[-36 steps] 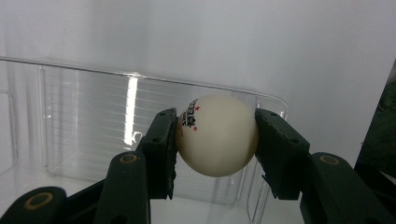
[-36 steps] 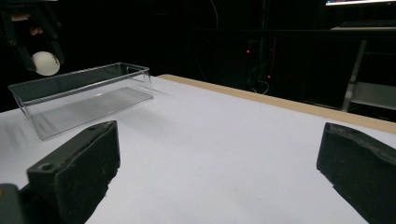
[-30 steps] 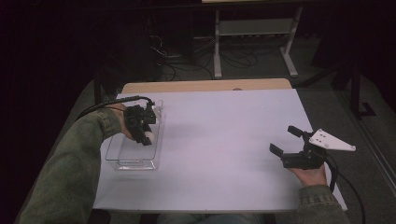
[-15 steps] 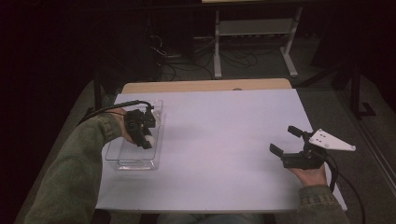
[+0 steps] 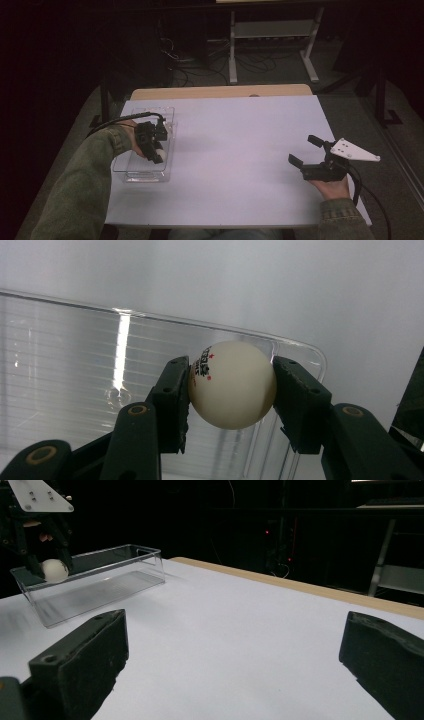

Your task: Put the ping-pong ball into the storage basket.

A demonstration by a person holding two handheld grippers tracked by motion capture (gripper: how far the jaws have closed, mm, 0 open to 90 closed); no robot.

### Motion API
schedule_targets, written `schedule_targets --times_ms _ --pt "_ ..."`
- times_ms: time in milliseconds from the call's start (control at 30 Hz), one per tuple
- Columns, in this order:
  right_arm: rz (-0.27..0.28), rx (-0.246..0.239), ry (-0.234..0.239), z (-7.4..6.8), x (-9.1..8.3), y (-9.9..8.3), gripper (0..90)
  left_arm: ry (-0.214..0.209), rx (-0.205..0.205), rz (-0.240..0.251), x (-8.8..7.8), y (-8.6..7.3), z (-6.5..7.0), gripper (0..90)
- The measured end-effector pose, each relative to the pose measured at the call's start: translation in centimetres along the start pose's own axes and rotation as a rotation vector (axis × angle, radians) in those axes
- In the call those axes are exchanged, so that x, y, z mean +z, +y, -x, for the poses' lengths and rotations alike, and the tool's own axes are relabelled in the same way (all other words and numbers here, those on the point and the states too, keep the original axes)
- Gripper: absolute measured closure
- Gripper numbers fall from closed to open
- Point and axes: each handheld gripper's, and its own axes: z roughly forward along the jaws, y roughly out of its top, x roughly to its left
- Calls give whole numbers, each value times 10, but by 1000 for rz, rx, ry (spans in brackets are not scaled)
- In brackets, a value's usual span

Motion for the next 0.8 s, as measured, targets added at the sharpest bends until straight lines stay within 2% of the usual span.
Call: schedule_targets --times_ms 267,800 --pt "-3 -3 -1 0 0 0 0 -13 -17 2 8 -6 1 510" --pt "-7 -3 -2 0 0 0 0 -20 -22 -4 22 -11 -1 510"
